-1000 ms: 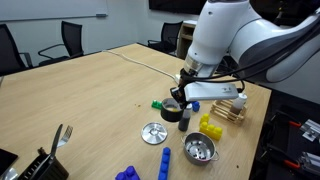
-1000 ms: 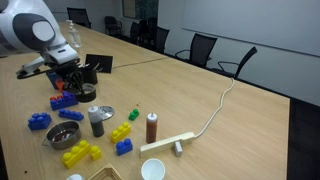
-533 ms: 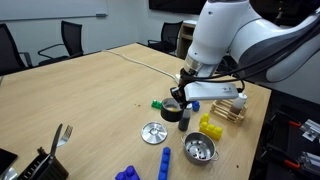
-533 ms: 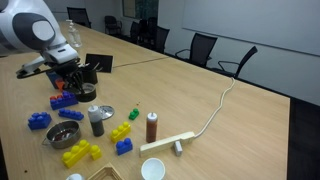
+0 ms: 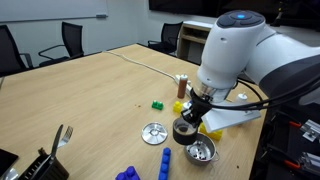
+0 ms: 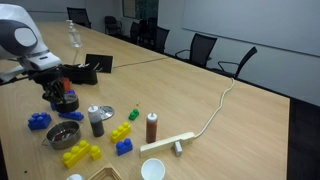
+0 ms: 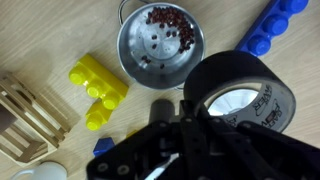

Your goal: Move the black masking tape downwards near the edge of the table

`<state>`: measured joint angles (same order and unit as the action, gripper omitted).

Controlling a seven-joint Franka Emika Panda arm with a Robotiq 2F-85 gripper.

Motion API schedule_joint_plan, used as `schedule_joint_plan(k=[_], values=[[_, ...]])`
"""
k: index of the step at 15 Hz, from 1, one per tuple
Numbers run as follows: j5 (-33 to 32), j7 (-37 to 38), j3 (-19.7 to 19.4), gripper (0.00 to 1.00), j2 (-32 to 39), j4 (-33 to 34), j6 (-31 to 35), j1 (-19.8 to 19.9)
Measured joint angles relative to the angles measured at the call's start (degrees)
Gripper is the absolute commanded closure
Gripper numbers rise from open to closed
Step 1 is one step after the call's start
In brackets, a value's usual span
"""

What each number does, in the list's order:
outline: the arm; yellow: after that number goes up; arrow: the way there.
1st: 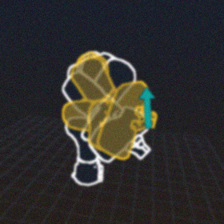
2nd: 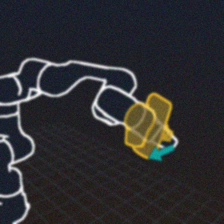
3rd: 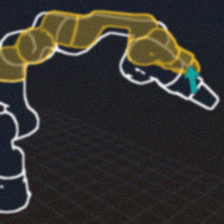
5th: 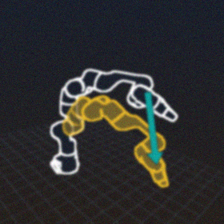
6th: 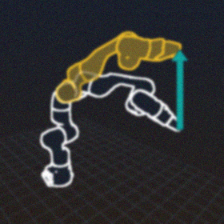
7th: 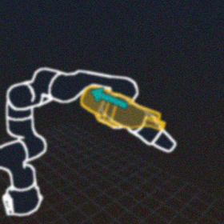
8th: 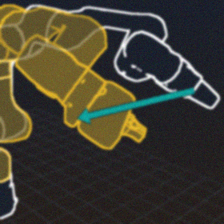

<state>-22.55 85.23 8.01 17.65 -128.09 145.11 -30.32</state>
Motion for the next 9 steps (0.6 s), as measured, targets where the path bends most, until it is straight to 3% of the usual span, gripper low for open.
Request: schedule_joint_plan(k=[4,9], values=[[0.20,-2.23,3.43,0.98,-0.82,-4.00,0.86,-0.09],[2.92,-10.54,6.25,0.98,-0.40,-8.37,7.81,0.05]])
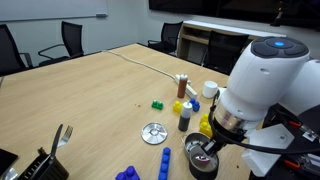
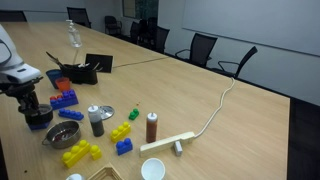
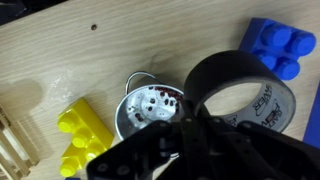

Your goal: Move the black masking tape downwards near the edge of the table

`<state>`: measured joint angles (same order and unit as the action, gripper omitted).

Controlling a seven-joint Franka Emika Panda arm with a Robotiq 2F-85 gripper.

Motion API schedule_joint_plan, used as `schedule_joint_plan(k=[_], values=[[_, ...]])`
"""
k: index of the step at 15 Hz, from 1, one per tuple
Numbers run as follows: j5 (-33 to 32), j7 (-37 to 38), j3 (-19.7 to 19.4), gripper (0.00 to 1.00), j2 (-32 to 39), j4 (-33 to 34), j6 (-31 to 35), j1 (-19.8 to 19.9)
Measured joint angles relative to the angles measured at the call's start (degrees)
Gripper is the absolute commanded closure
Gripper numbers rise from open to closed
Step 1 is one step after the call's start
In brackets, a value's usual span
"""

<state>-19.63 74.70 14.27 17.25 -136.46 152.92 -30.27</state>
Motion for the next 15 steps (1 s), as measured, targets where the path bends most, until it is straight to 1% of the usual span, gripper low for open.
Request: schedule_joint_plan(k=[3,6,9,15], values=[[4.53,-8.21,1.52,0.98,0.35,-2.12,2.78,0.23],[9.38,-16.51,2.12,0.98,1.86,-3.18,3.10,0.91],[13.56,-24.05,2.30,0.98,3.84,-3.55,3.33,1.67],[21.49,-36.74,3.21,0.98,7.72,-3.36,4.87,2.90]])
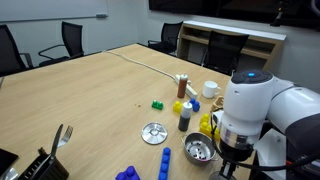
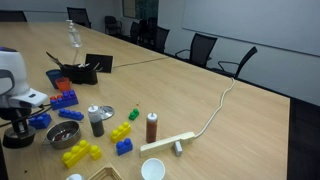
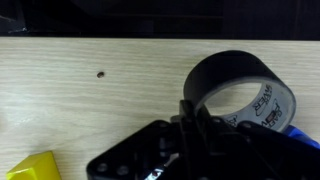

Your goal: Move the black masking tape downwards near the edge of the table

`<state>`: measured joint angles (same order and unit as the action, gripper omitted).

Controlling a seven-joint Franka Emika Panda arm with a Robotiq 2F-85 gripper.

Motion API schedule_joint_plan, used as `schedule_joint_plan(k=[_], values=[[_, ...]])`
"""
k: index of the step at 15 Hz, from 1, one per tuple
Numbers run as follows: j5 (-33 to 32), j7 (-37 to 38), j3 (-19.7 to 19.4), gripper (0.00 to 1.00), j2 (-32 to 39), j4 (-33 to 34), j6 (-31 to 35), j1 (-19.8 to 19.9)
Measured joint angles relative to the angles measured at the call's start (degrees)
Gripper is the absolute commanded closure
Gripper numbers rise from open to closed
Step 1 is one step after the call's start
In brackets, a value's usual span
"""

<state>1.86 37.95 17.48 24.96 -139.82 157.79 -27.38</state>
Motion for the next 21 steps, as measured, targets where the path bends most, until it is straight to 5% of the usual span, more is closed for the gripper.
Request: schedule_joint_plan(k=[3,4,5,14,21], values=[[1.95,-3.97,-0.13,0.98,1.11,0.40,0.60,0.34],[2.01,-4.85,-0.32,0.88,1.32,0.46,0.65,0.34],[2.01,-5.67,-0.50,0.68,1.37,0.46,0.65,0.33],[1.25,-8.93,-3.16,0.05,1.29,0.72,1.03,-1.07],[-0.59,-9.00,-3.71,0.00,-3.32,0.35,0.77,-2.60]])
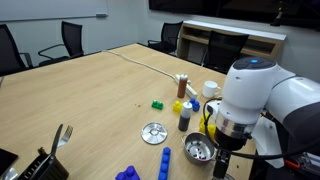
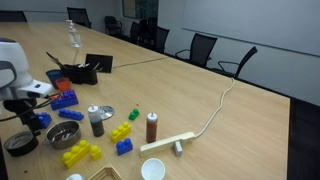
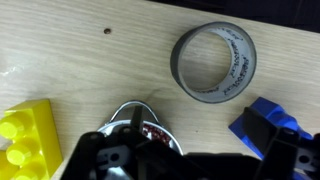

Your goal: Move the black masking tape downwards near the edge of the table

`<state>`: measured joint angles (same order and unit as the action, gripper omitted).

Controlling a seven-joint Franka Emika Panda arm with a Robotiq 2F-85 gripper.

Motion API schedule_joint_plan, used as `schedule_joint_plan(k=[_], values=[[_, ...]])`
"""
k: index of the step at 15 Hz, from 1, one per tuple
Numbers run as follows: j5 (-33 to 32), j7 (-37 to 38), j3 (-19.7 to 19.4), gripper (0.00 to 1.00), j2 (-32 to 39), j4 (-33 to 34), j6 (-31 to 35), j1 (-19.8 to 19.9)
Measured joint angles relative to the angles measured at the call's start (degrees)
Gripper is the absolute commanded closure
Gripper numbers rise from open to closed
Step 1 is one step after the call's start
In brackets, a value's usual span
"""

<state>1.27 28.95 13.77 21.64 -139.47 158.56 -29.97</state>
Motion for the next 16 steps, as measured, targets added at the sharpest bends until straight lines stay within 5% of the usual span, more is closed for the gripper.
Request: schedule_joint_plan(k=[6,16], values=[[-7.14,7.04,-2.70,0.00,-8.03,-1.89,-4.68,-1.29],[-23.40,42.96,-5.92,0.00,-17.69,-3.55,-12.06,1.95]])
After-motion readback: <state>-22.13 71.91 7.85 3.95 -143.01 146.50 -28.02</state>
